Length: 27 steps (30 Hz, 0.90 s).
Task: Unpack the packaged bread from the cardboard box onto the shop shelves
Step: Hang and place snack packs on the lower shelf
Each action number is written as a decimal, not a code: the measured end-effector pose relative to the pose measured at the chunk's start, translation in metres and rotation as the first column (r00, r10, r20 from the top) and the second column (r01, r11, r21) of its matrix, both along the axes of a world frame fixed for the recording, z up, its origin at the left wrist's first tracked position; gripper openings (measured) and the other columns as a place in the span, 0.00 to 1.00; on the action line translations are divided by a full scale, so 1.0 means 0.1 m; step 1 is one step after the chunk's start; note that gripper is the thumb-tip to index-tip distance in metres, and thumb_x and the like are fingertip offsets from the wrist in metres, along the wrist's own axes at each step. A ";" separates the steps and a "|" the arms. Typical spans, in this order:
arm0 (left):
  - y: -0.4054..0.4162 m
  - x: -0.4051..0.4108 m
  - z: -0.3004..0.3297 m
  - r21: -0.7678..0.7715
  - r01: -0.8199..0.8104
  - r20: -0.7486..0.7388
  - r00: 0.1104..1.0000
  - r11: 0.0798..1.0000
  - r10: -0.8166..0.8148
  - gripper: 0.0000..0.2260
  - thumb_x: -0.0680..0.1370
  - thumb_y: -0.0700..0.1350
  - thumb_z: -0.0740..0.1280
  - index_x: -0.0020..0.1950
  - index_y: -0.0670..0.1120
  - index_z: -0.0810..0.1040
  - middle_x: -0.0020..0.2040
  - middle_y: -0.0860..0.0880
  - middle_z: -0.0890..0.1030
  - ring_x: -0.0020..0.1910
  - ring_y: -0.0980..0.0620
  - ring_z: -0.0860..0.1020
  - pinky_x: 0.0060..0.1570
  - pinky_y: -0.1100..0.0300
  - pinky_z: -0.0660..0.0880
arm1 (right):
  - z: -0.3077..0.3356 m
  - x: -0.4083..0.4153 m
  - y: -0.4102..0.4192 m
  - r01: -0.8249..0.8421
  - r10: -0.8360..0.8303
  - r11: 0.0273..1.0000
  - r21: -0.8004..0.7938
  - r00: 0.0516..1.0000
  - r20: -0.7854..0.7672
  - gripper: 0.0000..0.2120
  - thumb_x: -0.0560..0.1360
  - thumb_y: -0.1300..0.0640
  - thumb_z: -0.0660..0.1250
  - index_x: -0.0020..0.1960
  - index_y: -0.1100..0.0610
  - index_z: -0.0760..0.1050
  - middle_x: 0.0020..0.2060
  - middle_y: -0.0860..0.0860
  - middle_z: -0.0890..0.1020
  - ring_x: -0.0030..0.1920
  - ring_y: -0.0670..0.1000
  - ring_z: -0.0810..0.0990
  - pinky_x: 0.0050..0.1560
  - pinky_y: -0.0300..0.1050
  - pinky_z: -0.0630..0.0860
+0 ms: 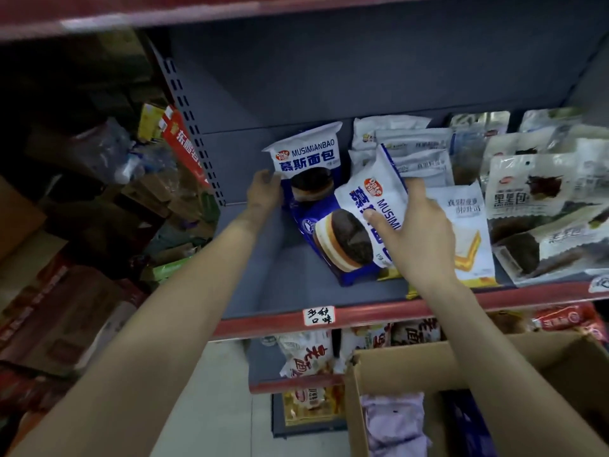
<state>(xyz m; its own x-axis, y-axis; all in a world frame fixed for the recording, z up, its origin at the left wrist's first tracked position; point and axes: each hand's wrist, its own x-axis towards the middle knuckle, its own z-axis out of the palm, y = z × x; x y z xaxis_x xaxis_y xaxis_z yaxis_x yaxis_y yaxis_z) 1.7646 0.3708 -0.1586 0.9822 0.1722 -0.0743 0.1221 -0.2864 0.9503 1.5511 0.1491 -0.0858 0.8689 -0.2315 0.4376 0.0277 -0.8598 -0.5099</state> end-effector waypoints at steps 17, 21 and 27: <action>0.02 -0.91 0.31 0.630 0.079 0.259 0.917 0.772 -0.305 0.29 0.75 0.47 0.70 0.73 0.51 0.61 0.60 0.47 0.78 0.55 0.46 0.77 0.46 0.55 0.72 | 0.06 0.95 0.58 -0.164 0.167 0.928 -0.333 0.986 -0.020 0.28 0.75 0.53 0.66 0.72 0.56 0.61 0.70 0.56 0.67 0.69 0.59 0.63 0.67 0.52 0.59; -0.09 -0.78 0.20 0.630 0.032 0.260 0.933 0.776 -0.250 0.26 0.76 0.47 0.68 0.72 0.51 0.62 0.58 0.44 0.77 0.54 0.42 0.78 0.47 0.49 0.75 | -0.34 0.91 0.55 -0.159 0.184 0.915 -0.372 0.982 0.033 0.25 0.65 0.61 0.73 0.62 0.60 0.75 0.64 0.62 0.73 0.65 0.63 0.72 0.60 0.57 0.71; -0.13 -0.82 0.10 0.613 0.051 0.237 0.940 0.789 -0.244 0.27 0.76 0.51 0.67 0.73 0.52 0.62 0.62 0.46 0.75 0.56 0.45 0.77 0.48 0.52 0.74 | -0.43 0.91 0.57 -0.221 0.200 0.904 -0.367 0.975 -0.096 0.28 0.76 0.61 0.60 0.74 0.65 0.56 0.75 0.62 0.52 0.76 0.60 0.49 0.74 0.51 0.47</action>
<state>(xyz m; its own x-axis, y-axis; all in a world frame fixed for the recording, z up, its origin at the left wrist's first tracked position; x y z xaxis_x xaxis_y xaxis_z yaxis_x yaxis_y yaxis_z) 1.6829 0.3576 -0.1483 0.9573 -0.0623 0.2822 -0.2196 -0.7916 0.5701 1.6424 0.2057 -0.1287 0.9042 0.1300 0.4068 0.2104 -0.9646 -0.1593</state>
